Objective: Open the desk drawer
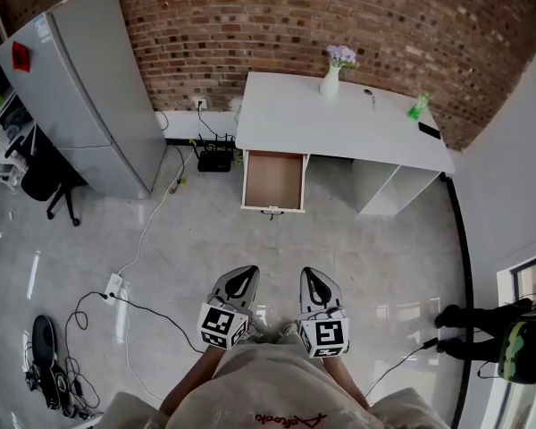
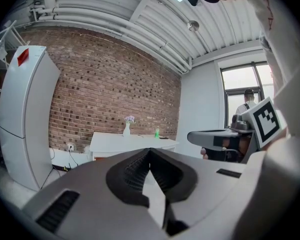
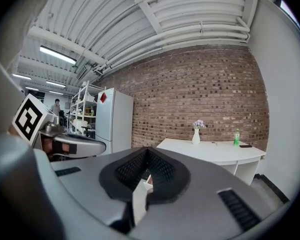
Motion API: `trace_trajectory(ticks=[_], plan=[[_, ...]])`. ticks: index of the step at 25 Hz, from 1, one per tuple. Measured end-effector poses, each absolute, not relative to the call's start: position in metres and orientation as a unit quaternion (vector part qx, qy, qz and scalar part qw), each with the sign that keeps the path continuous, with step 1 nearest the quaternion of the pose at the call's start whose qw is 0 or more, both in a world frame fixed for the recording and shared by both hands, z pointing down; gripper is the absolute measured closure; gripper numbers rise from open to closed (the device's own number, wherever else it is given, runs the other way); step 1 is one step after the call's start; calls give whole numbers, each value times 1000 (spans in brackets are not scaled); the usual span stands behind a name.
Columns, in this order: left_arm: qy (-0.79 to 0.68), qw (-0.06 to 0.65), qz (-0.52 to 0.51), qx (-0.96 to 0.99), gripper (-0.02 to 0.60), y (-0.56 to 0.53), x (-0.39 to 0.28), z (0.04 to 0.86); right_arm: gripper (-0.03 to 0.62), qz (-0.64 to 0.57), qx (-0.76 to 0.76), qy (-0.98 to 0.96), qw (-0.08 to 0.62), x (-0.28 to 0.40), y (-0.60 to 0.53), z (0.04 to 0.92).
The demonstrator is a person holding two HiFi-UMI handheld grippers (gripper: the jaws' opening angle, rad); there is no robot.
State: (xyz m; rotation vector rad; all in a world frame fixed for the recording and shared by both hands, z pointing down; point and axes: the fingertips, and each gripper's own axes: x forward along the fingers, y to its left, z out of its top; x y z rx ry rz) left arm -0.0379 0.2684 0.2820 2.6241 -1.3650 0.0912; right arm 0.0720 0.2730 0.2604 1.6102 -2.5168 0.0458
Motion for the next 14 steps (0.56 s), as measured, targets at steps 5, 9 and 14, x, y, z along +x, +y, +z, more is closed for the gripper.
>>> trace_trajectory(ticks=[5, 9, 14], plan=[[-457, 90, 31, 884, 569, 264, -43, 281, 577, 13, 540, -838, 79, 67, 270, 259], [-453, 91, 31, 886, 569, 262, -42, 282, 577, 14, 544, -835, 79, 68, 269, 260], [-451, 93, 31, 887, 569, 261, -44, 286, 577, 15, 547, -833, 81, 64, 267, 264]])
